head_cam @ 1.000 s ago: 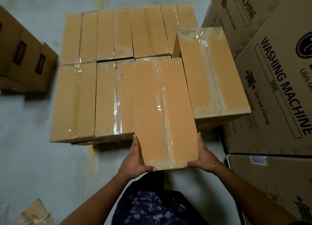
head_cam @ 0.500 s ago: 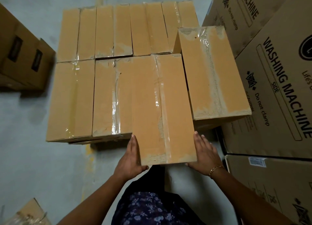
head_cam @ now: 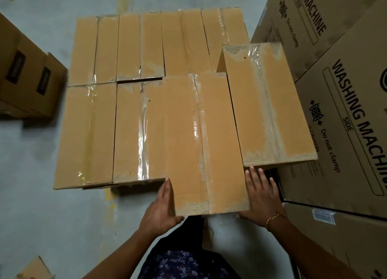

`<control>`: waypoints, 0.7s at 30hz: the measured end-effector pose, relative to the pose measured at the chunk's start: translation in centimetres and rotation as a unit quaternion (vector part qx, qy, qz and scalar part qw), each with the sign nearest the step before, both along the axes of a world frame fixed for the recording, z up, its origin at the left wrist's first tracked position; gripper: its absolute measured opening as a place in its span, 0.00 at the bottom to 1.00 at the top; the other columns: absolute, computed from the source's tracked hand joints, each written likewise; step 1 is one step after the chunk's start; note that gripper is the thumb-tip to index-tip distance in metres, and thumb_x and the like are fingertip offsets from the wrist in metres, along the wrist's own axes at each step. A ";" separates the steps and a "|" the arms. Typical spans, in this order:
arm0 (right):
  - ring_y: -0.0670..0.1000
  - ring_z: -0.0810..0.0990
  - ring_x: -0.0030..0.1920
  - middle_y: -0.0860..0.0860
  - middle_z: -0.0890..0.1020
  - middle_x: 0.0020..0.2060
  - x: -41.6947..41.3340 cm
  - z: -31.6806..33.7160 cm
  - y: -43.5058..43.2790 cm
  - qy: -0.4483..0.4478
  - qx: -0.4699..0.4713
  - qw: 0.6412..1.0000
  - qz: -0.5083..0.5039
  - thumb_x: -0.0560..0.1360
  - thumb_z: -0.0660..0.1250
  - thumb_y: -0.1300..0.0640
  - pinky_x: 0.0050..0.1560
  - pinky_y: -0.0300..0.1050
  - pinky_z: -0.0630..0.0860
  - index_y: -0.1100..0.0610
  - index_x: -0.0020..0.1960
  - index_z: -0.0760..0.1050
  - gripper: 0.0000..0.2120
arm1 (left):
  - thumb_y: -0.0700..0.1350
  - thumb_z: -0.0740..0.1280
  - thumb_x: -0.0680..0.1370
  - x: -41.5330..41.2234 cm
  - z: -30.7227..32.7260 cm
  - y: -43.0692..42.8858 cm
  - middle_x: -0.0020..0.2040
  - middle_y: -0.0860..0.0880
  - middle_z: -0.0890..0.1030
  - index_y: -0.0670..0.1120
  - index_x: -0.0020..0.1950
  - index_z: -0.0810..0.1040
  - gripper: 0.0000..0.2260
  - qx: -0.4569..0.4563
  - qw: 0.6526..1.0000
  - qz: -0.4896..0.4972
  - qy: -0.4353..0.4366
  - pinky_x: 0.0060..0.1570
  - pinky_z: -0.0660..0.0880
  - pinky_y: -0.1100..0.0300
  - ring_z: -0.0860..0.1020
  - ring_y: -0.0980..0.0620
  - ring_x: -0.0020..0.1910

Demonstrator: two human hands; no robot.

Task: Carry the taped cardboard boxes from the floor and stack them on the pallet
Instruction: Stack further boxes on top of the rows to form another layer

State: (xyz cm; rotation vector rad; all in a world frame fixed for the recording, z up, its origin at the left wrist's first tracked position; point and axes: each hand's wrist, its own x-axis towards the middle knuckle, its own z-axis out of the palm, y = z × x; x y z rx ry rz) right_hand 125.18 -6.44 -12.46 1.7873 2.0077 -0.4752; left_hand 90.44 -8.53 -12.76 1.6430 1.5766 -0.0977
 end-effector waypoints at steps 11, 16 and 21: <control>0.63 0.58 0.79 0.59 0.58 0.80 -0.7 -0.6 0.6 0.046 0.045 0.998 0.003 0.51 0.67 0.22 0.73 0.67 0.56 0.59 0.80 0.58 0.67 | 0.69 0.70 0.67 -1.6 0.1 1.2 0.84 0.52 0.43 0.51 0.81 0.30 0.60 -0.006 1.000 0.004 0.021 0.65 0.74 0.53 0.72 0.47 0.70; 0.62 0.68 0.73 0.60 0.69 0.74 -1.9 -1.2 -0.6 0.056 0.037 0.998 -0.013 0.54 0.75 0.29 0.68 0.65 0.63 0.61 0.78 0.62 0.62 | 0.66 0.72 0.70 -1.2 -0.1 0.7 0.83 0.52 0.39 0.52 0.80 0.27 0.60 -0.014 1.000 0.012 0.012 0.68 0.72 0.52 0.70 0.47 0.73; 0.58 0.79 0.57 0.56 0.81 0.54 -2.7 -1.7 -2.0 0.063 0.031 0.997 -0.039 0.53 0.79 0.37 0.60 0.61 0.68 0.61 0.78 0.56 0.63 | 0.62 0.75 0.72 -0.9 0.1 0.1 0.83 0.53 0.38 0.52 0.79 0.26 0.60 -0.013 0.999 0.029 0.019 0.68 0.72 0.53 0.70 0.49 0.73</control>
